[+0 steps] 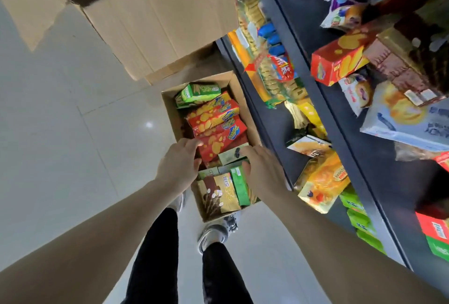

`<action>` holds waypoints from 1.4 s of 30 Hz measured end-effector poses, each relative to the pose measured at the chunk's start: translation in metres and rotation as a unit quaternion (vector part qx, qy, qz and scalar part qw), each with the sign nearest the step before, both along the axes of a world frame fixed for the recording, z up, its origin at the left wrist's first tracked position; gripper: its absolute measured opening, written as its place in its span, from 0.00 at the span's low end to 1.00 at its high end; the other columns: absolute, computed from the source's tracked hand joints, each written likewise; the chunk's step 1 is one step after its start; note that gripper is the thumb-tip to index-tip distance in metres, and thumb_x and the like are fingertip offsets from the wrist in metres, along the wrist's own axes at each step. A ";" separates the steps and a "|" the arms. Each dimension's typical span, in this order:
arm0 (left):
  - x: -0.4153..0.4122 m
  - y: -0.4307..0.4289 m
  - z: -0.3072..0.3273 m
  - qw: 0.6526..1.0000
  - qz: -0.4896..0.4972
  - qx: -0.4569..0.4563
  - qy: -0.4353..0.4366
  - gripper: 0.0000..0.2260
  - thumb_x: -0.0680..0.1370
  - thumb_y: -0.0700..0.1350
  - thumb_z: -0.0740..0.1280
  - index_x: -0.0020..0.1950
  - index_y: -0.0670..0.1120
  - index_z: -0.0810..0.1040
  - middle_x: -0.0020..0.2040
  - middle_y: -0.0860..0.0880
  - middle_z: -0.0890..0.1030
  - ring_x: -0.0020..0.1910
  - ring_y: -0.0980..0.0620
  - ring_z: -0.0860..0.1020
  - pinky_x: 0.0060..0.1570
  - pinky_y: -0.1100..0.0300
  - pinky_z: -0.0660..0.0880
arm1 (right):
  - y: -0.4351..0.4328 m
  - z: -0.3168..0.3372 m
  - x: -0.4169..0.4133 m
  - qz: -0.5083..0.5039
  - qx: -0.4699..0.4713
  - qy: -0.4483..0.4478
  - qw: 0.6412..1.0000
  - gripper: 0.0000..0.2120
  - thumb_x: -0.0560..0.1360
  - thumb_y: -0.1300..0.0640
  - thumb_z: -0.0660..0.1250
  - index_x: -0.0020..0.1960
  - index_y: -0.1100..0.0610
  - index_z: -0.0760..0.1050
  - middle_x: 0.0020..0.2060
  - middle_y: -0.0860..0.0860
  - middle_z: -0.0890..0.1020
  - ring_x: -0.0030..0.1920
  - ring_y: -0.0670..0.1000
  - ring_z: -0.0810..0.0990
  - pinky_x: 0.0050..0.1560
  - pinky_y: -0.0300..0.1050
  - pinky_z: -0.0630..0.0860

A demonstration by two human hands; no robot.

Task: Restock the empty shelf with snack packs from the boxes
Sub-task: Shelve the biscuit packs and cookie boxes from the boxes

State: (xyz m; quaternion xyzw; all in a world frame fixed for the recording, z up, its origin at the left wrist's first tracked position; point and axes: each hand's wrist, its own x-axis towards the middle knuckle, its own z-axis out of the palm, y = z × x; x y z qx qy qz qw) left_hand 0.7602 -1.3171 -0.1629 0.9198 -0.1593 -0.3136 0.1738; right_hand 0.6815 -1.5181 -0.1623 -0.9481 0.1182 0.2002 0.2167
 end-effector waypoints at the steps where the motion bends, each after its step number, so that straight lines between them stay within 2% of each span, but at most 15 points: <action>1: 0.009 -0.002 -0.018 1.000 0.000 0.001 0.007 0.21 0.80 0.46 0.66 0.73 0.50 0.69 0.68 0.47 0.73 0.63 0.48 0.75 0.61 0.54 0.73 | -0.002 -0.018 0.011 0.003 -0.004 0.006 1.000 0.10 0.80 0.56 0.64 0.61 0.50 0.73 0.56 0.48 0.79 0.57 0.53 0.76 0.54 0.48 0.74; 4: 0.042 -0.006 -0.076 1.000 -0.016 0.006 0.023 0.24 0.80 0.47 0.66 0.75 0.50 0.65 0.71 0.47 0.71 0.67 0.46 0.73 0.64 0.53 0.71 | -0.004 -0.075 0.051 0.002 -0.005 0.010 1.000 0.15 0.79 0.56 0.64 0.66 0.51 0.73 0.60 0.49 0.78 0.61 0.53 0.76 0.60 0.50 0.74; 8: 0.089 -0.007 -0.147 1.000 -0.016 0.007 0.020 0.28 0.80 0.46 0.66 0.78 0.48 0.61 0.73 0.45 0.68 0.66 0.44 0.74 0.64 0.52 0.72 | -0.002 -0.148 0.103 -0.011 -0.006 0.014 1.000 0.18 0.79 0.60 0.65 0.68 0.53 0.73 0.59 0.52 0.79 0.59 0.56 0.77 0.57 0.53 0.74; 13: 0.136 0.001 -0.212 1.000 0.008 0.011 0.022 0.33 0.79 0.45 0.69 0.79 0.46 0.56 0.73 0.42 0.67 0.67 0.41 0.72 0.65 0.48 0.71 | 0.012 -0.222 0.164 -0.001 0.010 -0.012 1.000 0.23 0.78 0.64 0.67 0.71 0.53 0.71 0.64 0.52 0.78 0.64 0.55 0.76 0.63 0.51 0.74; 16: 0.156 0.004 -0.243 1.000 0.030 -0.001 -0.007 0.36 0.77 0.43 0.71 0.79 0.45 0.54 0.73 0.41 0.65 0.68 0.40 0.71 0.65 0.46 0.72 | 0.020 -0.255 0.196 0.003 0.009 -0.043 0.999 0.25 0.77 0.65 0.68 0.73 0.56 0.69 0.65 0.53 0.77 0.66 0.55 0.75 0.66 0.51 0.73; 19: 0.175 0.005 -0.269 0.997 0.055 -0.025 -0.041 0.40 0.75 0.42 0.72 0.80 0.47 0.52 0.76 0.42 0.63 0.72 0.39 0.68 0.67 0.42 0.71 | 0.024 -0.285 0.216 0.007 -0.003 -0.035 0.999 0.30 0.76 0.65 0.69 0.75 0.55 0.65 0.68 0.53 0.75 0.66 0.56 0.75 0.66 0.53 0.74; 22: 0.186 -0.003 -0.289 0.996 0.052 -0.032 -0.072 0.40 0.75 0.41 0.72 0.80 0.46 0.53 0.75 0.42 0.64 0.73 0.41 0.66 0.69 0.45 0.68 | 0.026 -0.307 0.224 0.005 -0.004 -0.019 1.000 0.36 0.75 0.65 0.71 0.78 0.52 0.60 0.73 0.53 0.68 0.68 0.56 0.73 0.65 0.53 0.75; 25: 0.185 -0.011 -0.301 0.991 0.068 -0.048 -0.109 0.37 0.74 0.41 0.74 0.78 0.46 0.58 0.69 0.41 0.69 0.68 0.41 0.71 0.63 0.46 0.75 | 0.024 -0.317 0.229 -0.011 0.005 -0.026 1.000 0.37 0.75 0.64 0.71 0.78 0.49 0.59 0.76 0.54 0.63 0.69 0.57 0.73 0.63 0.53 0.76; 28: 0.178 -0.012 -0.310 0.990 0.048 -0.055 -0.117 0.34 0.72 0.45 0.76 0.74 0.45 0.64 0.66 0.43 0.70 0.63 0.42 0.75 0.59 0.48 0.77 | 0.019 -0.318 0.232 -0.008 0.005 -0.056 0.998 0.30 0.75 0.60 0.72 0.74 0.48 0.67 0.71 0.54 0.67 0.65 0.58 0.74 0.60 0.54 0.77; 31: 0.168 -0.015 -0.314 0.990 0.061 -0.066 -0.104 0.32 0.73 0.44 0.75 0.73 0.43 0.65 0.65 0.43 0.71 0.62 0.44 0.77 0.58 0.51 0.77 | 0.012 -0.311 0.227 0.010 -0.005 -0.053 0.999 0.27 0.75 0.57 0.72 0.71 0.45 0.69 0.69 0.53 0.67 0.64 0.58 0.72 0.56 0.55 0.78; 34: 0.162 -0.015 -0.310 0.991 0.078 -0.069 -0.083 0.28 0.73 0.43 0.75 0.70 0.41 0.67 0.63 0.43 0.75 0.63 0.44 0.75 0.59 0.51 0.74 | 0.005 -0.296 0.215 0.013 0.016 -0.063 0.998 0.26 0.76 0.58 0.71 0.71 0.46 0.68 0.72 0.53 0.63 0.68 0.58 0.69 0.57 0.53 0.78; 37: 0.156 -0.015 -0.293 0.989 0.060 -0.083 -0.104 0.25 0.74 0.42 0.73 0.67 0.39 0.68 0.60 0.41 0.75 0.61 0.44 0.75 0.59 0.52 0.72 | -0.006 -0.275 0.199 -0.010 0.058 -0.062 0.996 0.26 0.78 0.58 0.69 0.73 0.48 0.66 0.74 0.53 0.62 0.69 0.58 0.69 0.60 0.52 0.76; 39: 0.147 -0.018 -0.276 0.986 0.058 -0.114 -0.110 0.24 0.75 0.43 0.72 0.68 0.39 0.68 0.60 0.41 0.76 0.60 0.44 0.75 0.59 0.52 0.73 | -0.013 -0.263 0.184 -0.041 0.085 -0.064 0.994 0.29 0.78 0.58 0.69 0.76 0.49 0.63 0.75 0.52 0.63 0.69 0.56 0.70 0.62 0.52 0.75; 42: 0.127 -0.018 -0.255 0.980 0.102 -0.139 -0.097 0.25 0.77 0.46 0.71 0.70 0.40 0.66 0.60 0.42 0.76 0.59 0.44 0.75 0.58 0.51 0.72 | -0.023 -0.251 0.145 -0.087 0.111 -0.042 0.989 0.31 0.77 0.63 0.68 0.77 0.54 0.61 0.73 0.54 0.66 0.66 0.56 0.74 0.64 0.51 0.73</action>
